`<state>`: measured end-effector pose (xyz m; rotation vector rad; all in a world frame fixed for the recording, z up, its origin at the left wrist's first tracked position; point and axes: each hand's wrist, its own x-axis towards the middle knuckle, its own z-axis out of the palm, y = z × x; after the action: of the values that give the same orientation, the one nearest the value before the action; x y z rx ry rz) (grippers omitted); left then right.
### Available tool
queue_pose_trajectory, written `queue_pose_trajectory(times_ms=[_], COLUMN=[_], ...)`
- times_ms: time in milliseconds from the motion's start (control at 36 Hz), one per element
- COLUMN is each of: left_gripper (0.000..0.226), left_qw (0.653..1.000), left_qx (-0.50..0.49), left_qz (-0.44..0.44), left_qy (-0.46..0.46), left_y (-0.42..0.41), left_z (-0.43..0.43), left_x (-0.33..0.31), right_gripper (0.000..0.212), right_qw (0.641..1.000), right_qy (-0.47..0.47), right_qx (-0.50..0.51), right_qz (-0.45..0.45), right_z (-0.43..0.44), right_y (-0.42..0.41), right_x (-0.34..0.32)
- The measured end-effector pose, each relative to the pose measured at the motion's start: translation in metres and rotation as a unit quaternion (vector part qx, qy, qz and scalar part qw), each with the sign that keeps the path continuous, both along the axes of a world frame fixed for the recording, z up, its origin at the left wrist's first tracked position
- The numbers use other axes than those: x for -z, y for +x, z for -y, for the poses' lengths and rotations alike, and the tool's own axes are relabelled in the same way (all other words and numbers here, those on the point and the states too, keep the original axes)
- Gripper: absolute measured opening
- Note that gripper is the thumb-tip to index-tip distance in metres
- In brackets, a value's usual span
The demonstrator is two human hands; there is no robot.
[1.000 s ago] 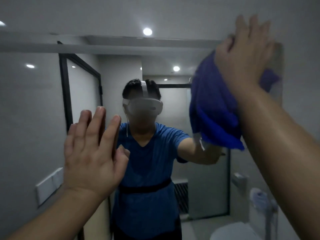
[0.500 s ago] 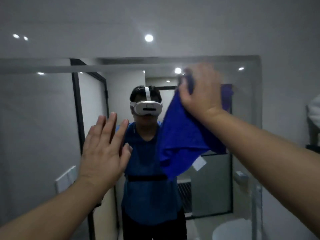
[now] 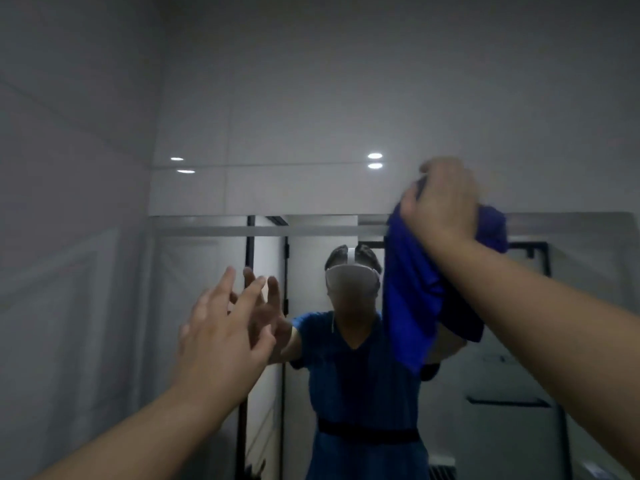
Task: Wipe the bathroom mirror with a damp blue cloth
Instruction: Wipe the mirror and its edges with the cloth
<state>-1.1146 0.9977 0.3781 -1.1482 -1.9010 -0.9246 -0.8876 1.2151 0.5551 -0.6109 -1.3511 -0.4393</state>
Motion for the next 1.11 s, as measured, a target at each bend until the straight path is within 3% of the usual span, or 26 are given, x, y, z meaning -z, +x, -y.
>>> queue_pose_trajectory(times_ms=[83,278,472,556,667,833,1000,1111], left_gripper=[0.079,0.075,0.07,0.07,0.077,0.075,0.088,0.084], left_qw=[0.999,0.997,0.997,0.997,0.998,0.984,0.976,0.965], left_qx=[-0.003,0.013,0.008,0.004,0.033,0.121,0.179,0.2], left_qz=[0.048,0.075,0.067,0.064,0.021,-0.128,-0.124,-0.164], left_qy=[0.008,0.026,0.026,0.035,0.039,0.014,-0.007,0.038], left_y=[0.0,-0.022,-0.04,-0.02,0.024,0.091,0.156,0.173], left_z=[0.009,0.041,0.042,0.018,-0.025,-0.088,-0.135,-0.14], left_x=[0.004,0.0,-0.009,-0.013,-0.02,-0.02,-0.017,-0.013], right_gripper=[0.023,0.03,0.034,0.049,0.055,0.039,0.033,0.034], right_qw=[0.997,0.975,0.945,0.929,0.946,0.98,0.989,0.989], right_qy=[0.018,0.097,0.1,0.12,0.12,0.065,-0.033,-0.055], right_qx=[-0.016,-0.077,-0.121,-0.1,-0.062,-0.011,0.07,0.085], right_qz=[0.067,0.183,0.286,0.335,0.295,0.186,0.128,0.109], right_z=[0.039,0.106,0.118,0.104,0.06,-0.02,-0.08,-0.093], right_y=[-0.067,-0.183,-0.183,-0.162,-0.104,0.027,0.152,0.177], right_x=[-0.002,0.006,0.008,0.017,0.027,0.038,0.038,0.027])
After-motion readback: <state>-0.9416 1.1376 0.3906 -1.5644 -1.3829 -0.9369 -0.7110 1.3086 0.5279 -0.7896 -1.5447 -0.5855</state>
